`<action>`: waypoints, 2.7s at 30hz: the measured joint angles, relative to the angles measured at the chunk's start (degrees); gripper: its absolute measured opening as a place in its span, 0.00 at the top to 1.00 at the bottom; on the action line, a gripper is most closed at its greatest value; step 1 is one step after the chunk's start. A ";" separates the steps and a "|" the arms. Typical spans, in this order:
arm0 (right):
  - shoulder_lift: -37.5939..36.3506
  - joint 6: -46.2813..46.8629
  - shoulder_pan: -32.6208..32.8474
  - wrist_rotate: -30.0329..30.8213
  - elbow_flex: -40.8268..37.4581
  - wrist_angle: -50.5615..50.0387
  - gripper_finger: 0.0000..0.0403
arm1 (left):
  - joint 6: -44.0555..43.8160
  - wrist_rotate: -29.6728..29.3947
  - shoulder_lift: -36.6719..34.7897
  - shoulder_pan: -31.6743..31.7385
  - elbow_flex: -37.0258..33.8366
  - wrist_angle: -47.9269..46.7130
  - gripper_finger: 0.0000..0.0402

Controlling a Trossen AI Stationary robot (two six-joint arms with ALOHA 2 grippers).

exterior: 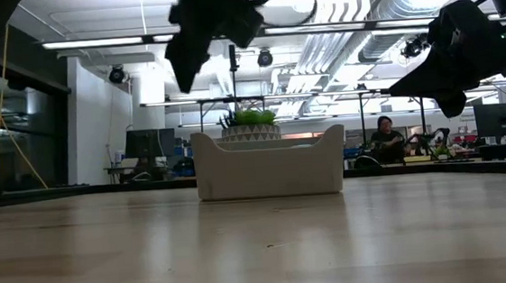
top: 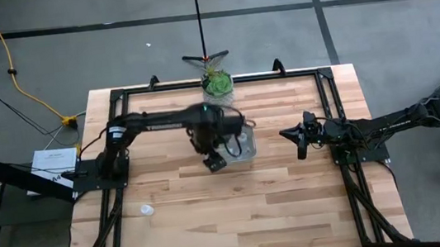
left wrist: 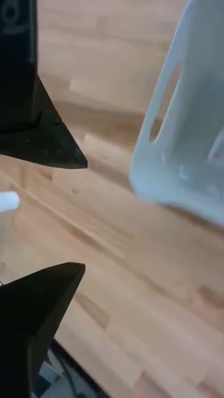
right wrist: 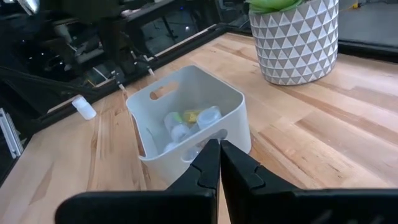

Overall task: Pick and place pill bottles into a basket
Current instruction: Put the white pill bottle into the gray bin

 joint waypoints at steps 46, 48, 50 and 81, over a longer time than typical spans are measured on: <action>0.02 -0.03 0.01 -0.45 -0.01 -2.35 1.00 | -54.39 -34.20 -49.40 -52.94 -57.53 33.30 0.51; 0.01 -1.10 0.00 -0.45 -0.01 -2.62 1.00 | -54.18 -31.96 -49.37 -52.94 -59.18 33.05 0.51; 0.02 -2.03 0.01 -0.45 -0.01 -2.65 0.99 | -53.98 -30.22 -49.37 -52.92 -60.48 32.76 0.51; 0.02 -3.33 0.00 -0.43 -0.01 -2.67 0.99 | -65.16 -18.68 -49.29 -52.90 -76.35 37.83 0.17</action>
